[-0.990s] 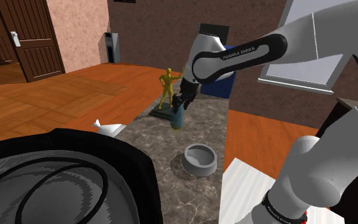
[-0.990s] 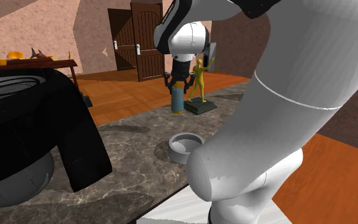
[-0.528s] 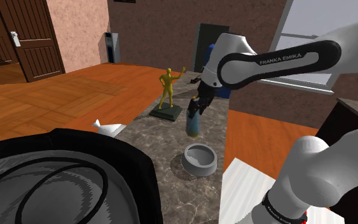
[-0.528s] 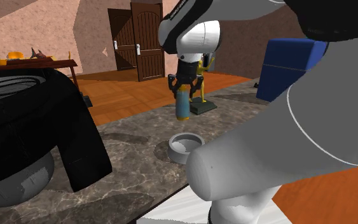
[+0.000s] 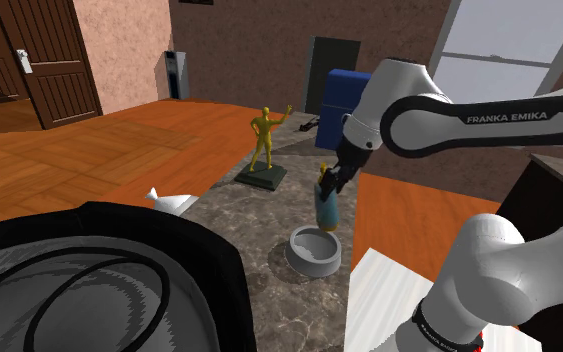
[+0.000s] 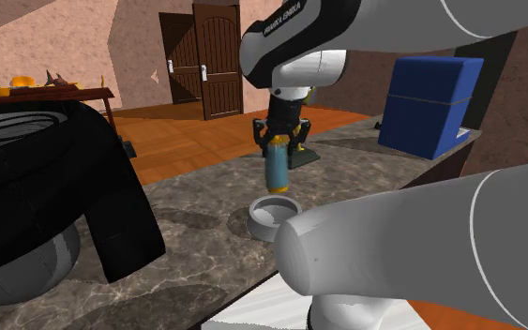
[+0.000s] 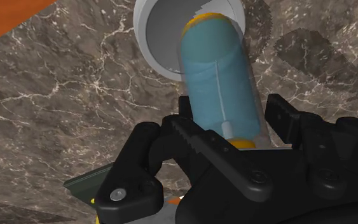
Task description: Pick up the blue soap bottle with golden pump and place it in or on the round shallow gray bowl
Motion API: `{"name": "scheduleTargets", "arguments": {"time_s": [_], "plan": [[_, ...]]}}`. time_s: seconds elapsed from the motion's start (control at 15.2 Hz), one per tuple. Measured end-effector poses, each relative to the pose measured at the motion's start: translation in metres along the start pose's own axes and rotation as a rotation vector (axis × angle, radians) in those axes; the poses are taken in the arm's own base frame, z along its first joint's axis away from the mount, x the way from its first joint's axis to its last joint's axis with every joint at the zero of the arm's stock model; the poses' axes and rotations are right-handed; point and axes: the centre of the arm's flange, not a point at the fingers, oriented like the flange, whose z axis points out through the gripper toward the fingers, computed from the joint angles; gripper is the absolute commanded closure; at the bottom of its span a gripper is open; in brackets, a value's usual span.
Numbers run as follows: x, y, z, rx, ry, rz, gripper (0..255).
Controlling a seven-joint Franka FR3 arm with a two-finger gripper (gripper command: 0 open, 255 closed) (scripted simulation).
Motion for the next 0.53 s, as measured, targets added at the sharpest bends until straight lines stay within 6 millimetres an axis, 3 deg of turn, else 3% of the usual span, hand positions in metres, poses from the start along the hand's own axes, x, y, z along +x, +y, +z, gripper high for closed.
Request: {"name": "scheduleTargets", "arguments": {"time_s": [0.53], "plan": [[-0.012,0.004,0.04,0.0,-0.001,0.0,255]]}}
